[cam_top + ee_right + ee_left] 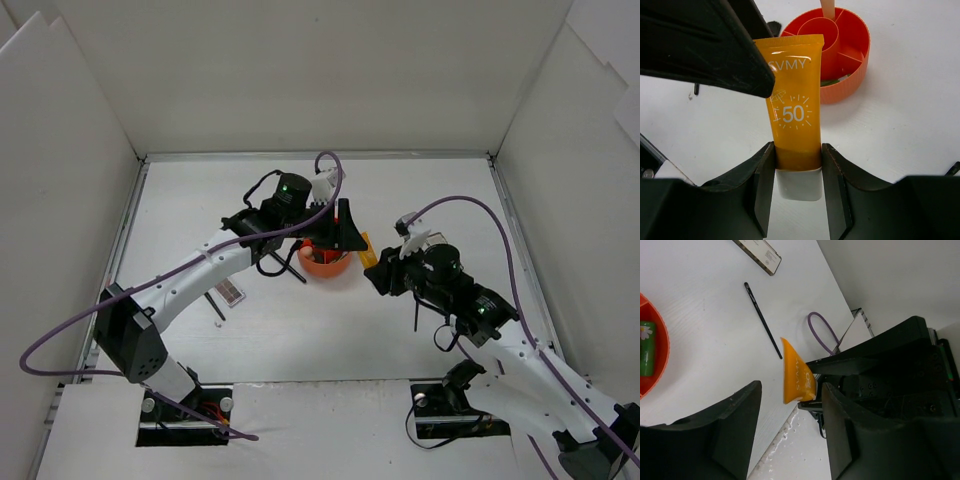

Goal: Organize the makeup

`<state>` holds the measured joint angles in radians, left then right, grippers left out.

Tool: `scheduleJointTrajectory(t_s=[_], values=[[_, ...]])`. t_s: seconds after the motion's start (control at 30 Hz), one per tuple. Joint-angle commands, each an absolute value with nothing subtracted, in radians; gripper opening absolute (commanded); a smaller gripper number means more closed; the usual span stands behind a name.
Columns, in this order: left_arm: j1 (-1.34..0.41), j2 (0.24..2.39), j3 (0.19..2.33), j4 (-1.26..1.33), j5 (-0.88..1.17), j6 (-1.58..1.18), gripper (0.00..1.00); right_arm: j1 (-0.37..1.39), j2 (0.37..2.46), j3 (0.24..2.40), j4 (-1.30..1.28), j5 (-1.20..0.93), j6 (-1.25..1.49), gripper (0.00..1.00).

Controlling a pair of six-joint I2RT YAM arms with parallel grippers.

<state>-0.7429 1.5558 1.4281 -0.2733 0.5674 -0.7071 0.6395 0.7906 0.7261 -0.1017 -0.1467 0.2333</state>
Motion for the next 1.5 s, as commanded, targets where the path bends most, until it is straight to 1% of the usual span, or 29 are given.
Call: scheduleJointTrajectory(t_s=[0.0,0.03,0.13,0.17,0.23,0.27,0.37,0.5,0.57,0.63,0.73,0.77,0.8,0.83,0.93,1.03,1.17,1.2,1.3,1.47], values=[[-0.753,1.546,1.491,-0.183,0.606,-0.724,0.42,0.65,0.784,0.718,-0.029,-0.16,0.225,0.12],[-0.753,1.551,1.491,-0.181,0.609,-0.726,0.36,0.652,0.784,0.716,-0.026,-0.16,0.225,0.12],[-0.753,1.557,1.493,-0.179,0.62,-0.732,0.29,0.655,0.782,0.715,-0.025,-0.161,0.227,0.12],[-0.753,1.56,1.493,-0.179,0.623,-0.733,0.25,0.655,0.784,0.715,-0.025,-0.161,0.227,0.12],[-0.753,1.565,1.493,-0.179,0.63,-0.735,0.2,0.655,0.785,0.715,-0.025,-0.16,0.225,0.12],[-0.753,1.565,1.493,-0.178,0.632,-0.735,0.15,0.655,0.785,0.715,-0.025,-0.158,0.225,0.12],[-0.753,1.569,1.494,-0.176,0.64,-0.739,0.06,0.658,0.782,0.713,-0.023,-0.156,0.227,0.12],[-0.753,1.578,1.491,-0.173,0.653,-0.741,0.0,0.661,0.775,0.713,-0.02,-0.153,0.224,0.12],[-0.753,1.582,1.491,-0.17,0.658,-0.741,0.0,0.66,0.776,0.715,-0.02,-0.152,0.224,0.15],[-0.753,1.566,1.485,-0.17,0.655,-0.738,0.0,0.66,0.775,0.712,-0.02,-0.146,0.222,0.2],[-0.753,1.533,1.477,-0.196,0.605,-0.703,0.0,0.661,0.769,0.704,-0.02,-0.124,0.229,0.39],[-0.753,1.522,1.477,-0.208,0.594,-0.69,0.0,0.661,0.759,0.703,-0.02,-0.115,0.227,0.53],[-0.743,1.502,1.476,-0.222,0.58,-0.666,0.0,0.663,0.755,0.698,-0.021,-0.104,0.229,0.58],[-0.726,1.491,1.471,-0.232,0.572,-0.655,0.0,0.661,0.747,0.696,-0.02,-0.103,0.229,0.66],[-0.698,1.444,1.465,-0.267,0.52,-0.611,0.0,0.66,0.741,0.69,-0.023,-0.075,0.221,0.76],[-0.649,1.407,1.479,-0.311,0.447,-0.536,0.0,0.661,0.732,0.69,-0.035,-0.048,0.219,0.8],[-0.6,1.367,1.491,-0.348,0.328,-0.402,0.0,0.661,0.707,0.693,-0.054,-0.022,0.21,0.81],[-0.6,1.352,1.488,-0.345,0.268,-0.378,0.0,0.661,0.703,0.695,-0.064,-0.011,0.207,0.81],[-0.56,1.336,1.454,-0.289,0.187,-0.279,0.0,0.661,0.698,0.699,-0.081,-0.003,0.199,0.82],[-0.517,1.376,1.428,-0.221,0.152,-0.132,0.0,0.661,0.701,0.698,-0.09,0.051,0.195,0.82]])
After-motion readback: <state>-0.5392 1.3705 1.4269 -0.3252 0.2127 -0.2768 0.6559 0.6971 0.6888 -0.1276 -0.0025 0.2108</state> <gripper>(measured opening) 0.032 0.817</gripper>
